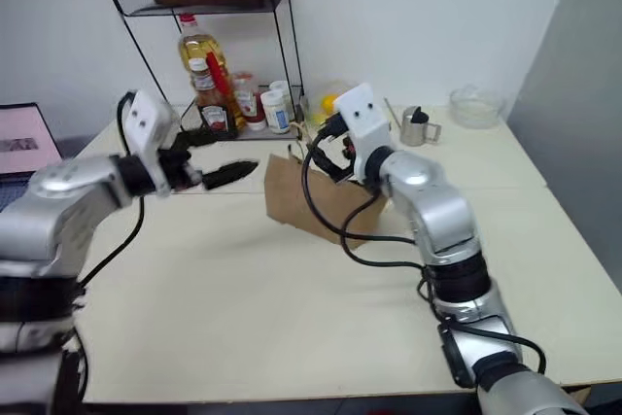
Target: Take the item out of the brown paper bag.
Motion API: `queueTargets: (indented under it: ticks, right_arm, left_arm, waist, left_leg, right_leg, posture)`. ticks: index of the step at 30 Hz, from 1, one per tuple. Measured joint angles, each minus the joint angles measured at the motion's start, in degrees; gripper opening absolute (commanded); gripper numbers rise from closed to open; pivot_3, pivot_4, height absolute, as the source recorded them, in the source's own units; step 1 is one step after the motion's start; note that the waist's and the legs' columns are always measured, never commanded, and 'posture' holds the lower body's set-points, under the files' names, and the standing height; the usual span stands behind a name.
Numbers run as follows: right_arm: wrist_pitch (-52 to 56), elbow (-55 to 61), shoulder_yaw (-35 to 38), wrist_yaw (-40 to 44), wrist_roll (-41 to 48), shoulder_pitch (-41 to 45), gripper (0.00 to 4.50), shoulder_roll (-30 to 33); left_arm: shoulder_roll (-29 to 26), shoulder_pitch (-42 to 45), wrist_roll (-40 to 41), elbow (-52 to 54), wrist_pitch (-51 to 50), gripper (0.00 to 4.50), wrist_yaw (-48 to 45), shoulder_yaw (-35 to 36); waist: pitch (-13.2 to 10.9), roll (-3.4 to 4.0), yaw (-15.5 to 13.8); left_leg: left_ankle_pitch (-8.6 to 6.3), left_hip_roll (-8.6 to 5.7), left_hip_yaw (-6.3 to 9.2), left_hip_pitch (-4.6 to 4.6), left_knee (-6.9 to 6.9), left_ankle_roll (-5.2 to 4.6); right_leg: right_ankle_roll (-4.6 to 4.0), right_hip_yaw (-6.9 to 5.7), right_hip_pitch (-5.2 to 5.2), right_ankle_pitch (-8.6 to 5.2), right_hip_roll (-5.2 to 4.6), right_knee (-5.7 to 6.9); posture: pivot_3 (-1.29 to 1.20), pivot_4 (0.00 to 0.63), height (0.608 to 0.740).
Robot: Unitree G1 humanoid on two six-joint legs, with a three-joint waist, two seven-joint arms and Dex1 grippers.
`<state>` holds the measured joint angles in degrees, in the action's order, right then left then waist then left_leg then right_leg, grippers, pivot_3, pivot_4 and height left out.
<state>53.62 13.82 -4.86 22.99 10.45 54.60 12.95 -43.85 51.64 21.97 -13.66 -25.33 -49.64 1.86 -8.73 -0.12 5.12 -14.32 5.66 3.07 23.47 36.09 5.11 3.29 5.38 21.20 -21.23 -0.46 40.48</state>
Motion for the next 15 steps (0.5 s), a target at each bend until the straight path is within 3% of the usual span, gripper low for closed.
queueTargets:
  ticks: [4, 8, 11, 15]
  right_arm:
    - [5.7, 8.8, 3.3, 2.5, 4.7, -6.3, 4.47, 4.8]
    - [9.6, 14.7, 4.4, 2.0, 5.9, -16.5, 4.47, 8.6]
    - [11.8, 19.1, 4.7, -0.1, 6.5, -20.2, 4.47, 8.5]
    - [14.2, 24.4, 5.1, -3.6, 6.6, -22.5, 4.47, 7.0]
  left_arm:
    - [6.4, 13.4, -7.7, -24.8, 12.6, 4.5, -2.7, -4.4]
    - [9.4, 25.7, -13.8, -47.5, 23.2, 4.5, -6.4, -6.3]
    - [9.6, 32.3, -17.0, -56.2, 27.2, 4.5, -7.1, -6.2]
    - [9.5, 35.8, -20.4, -59.5, 30.8, 4.5, -10.2, -6.3]
  waist:
    - [0.0, 0.0, 0.0]
    - [0.0, -0.03, 0.6]
    - [0.0, -0.03, 1.3]
    - [0.0, -0.03, 1.4]
  left_leg:
    - [0.01, 0.0, 0.01, 0.06, -0.02, -0.02]
    - [0.02, -0.07, 0.03, 0.46, 0.01, -0.05]
    - [0.02, -0.09, 0.06, 0.48, -0.01, -0.06]
    - [0.03, -0.09, 0.13, 0.44, -0.03, -0.07]
  right_leg:
    - [0.0, -0.05, -0.06, 0.0, 0.01, -0.25]
    - [-0.01, -0.01, 0.0, 0.0, 0.0, -0.46]
    - [-0.02, -0.01, -0.01, -0.01, 0.0, -0.47]
    - [-0.02, -0.04, -0.03, -0.01, -0.01, -0.46]
  posture:
    - [0.0, 0.15, 0.74]
    - [0.0, 0.15, 0.74]
    - [0.0, 0.15, 0.74]
    - [0.0, 0.15, 0.74]
